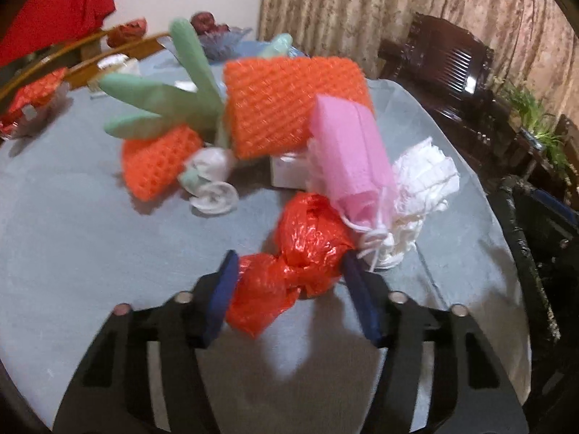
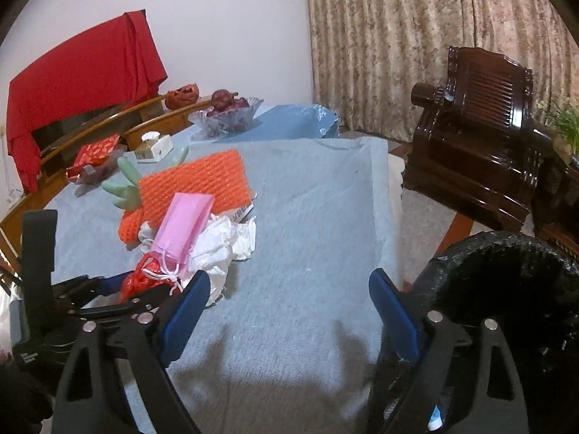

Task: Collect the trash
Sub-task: 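Grasp the red plastic bag with the left tool while the right tool grasps the white tissue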

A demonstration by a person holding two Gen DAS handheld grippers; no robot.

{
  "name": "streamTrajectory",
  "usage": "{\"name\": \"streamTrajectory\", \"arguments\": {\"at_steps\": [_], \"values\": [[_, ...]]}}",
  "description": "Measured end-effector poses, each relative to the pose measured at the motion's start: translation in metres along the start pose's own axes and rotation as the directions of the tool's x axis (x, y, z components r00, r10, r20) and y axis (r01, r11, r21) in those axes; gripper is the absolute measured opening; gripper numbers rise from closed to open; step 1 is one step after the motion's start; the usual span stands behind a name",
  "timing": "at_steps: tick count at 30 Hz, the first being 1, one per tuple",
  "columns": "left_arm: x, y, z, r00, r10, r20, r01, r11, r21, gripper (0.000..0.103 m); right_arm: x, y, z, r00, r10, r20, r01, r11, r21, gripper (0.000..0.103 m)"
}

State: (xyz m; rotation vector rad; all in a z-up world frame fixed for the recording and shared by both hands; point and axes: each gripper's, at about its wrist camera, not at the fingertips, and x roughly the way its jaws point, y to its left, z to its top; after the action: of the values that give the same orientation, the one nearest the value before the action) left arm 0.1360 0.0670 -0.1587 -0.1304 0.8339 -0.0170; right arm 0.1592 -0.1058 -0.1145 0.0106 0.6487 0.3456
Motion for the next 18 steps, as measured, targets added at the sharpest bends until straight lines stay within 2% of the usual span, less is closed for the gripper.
{"name": "streamTrajectory", "arguments": {"at_steps": [3, 5, 10, 15, 18], "values": [[-0.003, -0.001, 0.000, 0.999, -0.034, -0.003, 0.034, 0.999, 0.005, 0.035, 0.006, 0.003, 0.000, 1.000, 0.015, -0.013, -0.015, 1.000, -0.008, 0.084], [-0.009, 0.000, 0.000, 0.999, -0.047, 0.004, 0.047, 0.999, 0.004, 0.033, 0.011, 0.007, 0.001, 0.999, 0.028, -0.023, -0.028, 1.000, -0.012, 0.083], [-0.037, 0.010, -0.001, 0.997, -0.061, 0.038, 0.062, 0.998, -0.021, 0.031, 0.021, 0.020, 0.004, 0.997, 0.064, -0.037, -0.065, 0.997, -0.030, 0.082], [-0.053, 0.019, 0.000, 0.998, -0.036, 0.059, 0.038, 0.999, -0.038, 0.032, 0.034, 0.033, 0.007, 0.995, 0.084, -0.054, -0.086, 0.995, -0.045, 0.081], [-0.054, 0.023, 0.000, 0.998, -0.008, 0.069, 0.012, 0.999, -0.049, 0.032, 0.045, 0.037, 0.007, 0.993, 0.084, -0.077, -0.088, 0.995, -0.047, 0.072]]}}
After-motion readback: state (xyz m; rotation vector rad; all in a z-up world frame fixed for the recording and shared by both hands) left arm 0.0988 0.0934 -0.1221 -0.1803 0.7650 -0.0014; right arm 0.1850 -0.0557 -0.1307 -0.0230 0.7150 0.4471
